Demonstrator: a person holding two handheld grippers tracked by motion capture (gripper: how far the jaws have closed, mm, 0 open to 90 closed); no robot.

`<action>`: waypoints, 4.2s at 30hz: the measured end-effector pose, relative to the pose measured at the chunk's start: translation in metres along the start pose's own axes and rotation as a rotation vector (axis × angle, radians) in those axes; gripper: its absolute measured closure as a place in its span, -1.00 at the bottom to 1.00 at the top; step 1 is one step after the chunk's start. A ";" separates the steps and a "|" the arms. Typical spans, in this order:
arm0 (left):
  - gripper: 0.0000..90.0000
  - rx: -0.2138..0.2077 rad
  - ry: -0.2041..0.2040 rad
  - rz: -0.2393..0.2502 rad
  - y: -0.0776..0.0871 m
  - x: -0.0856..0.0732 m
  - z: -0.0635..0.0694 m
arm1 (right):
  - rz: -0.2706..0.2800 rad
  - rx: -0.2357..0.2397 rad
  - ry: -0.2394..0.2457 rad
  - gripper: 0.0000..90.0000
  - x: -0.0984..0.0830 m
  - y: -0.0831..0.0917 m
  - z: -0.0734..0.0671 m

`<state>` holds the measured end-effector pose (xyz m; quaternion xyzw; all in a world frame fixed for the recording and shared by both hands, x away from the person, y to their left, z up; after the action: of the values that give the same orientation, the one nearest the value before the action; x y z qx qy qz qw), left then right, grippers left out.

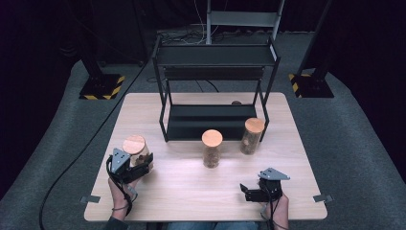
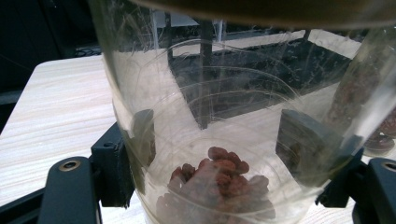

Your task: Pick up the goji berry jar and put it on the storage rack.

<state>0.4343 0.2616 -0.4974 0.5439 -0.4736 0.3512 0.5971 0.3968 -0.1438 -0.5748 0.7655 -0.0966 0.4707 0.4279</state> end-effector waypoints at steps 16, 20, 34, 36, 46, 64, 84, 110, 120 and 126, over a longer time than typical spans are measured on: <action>-0.46 -0.034 -0.009 0.005 -0.008 0.009 0.010 | -0.003 0.003 -0.001 -0.98 0.000 0.000 0.000; -0.46 -0.040 -0.012 0.005 -0.010 0.010 0.013 | -0.008 0.007 0.001 -0.98 0.000 -0.001 0.000; -0.46 -0.054 -0.025 0.003 -0.017 0.015 0.019 | -0.016 0.014 0.003 -0.98 -0.001 -0.001 -0.001; -0.46 -0.055 -0.026 -0.001 -0.018 0.016 0.019 | -0.015 0.014 0.002 -0.98 -0.001 -0.001 -0.001; -0.46 -0.068 -0.030 -0.003 -0.023 0.019 0.023 | -0.021 0.018 0.006 -0.98 -0.001 -0.002 -0.001; -0.46 -0.101 -0.044 0.005 -0.035 0.032 0.037 | -0.030 0.013 0.018 -0.98 -0.001 -0.003 -0.002; -0.46 -0.125 -0.044 0.002 -0.048 0.043 0.048 | -0.027 0.019 0.015 -0.98 -0.001 -0.003 -0.002; -0.46 -0.148 -0.074 0.009 -0.062 0.058 0.061 | -0.026 0.020 0.014 -0.97 -0.001 -0.002 -0.002; -0.46 -0.156 -0.080 0.011 -0.069 0.063 0.065 | -0.027 0.021 0.013 -0.97 -0.001 -0.003 -0.002; -0.46 -0.157 -0.088 0.010 -0.074 0.065 0.068 | -0.028 0.024 0.013 -0.97 -0.001 -0.003 -0.002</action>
<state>0.5107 0.1769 -0.4622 0.5079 -0.5282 0.2916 0.6148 0.3962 -0.1409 -0.5768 0.7689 -0.0776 0.4707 0.4257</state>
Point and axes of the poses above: each handheld gripper's, and its own axes: y roughly backward along the jaws, x roughly out of its top, z roughly to its right, the point moved 8 cm from there along -y, roughly forward along the jaws, and after that the axes turned 12 degrees about x, right-handed, at the moved point
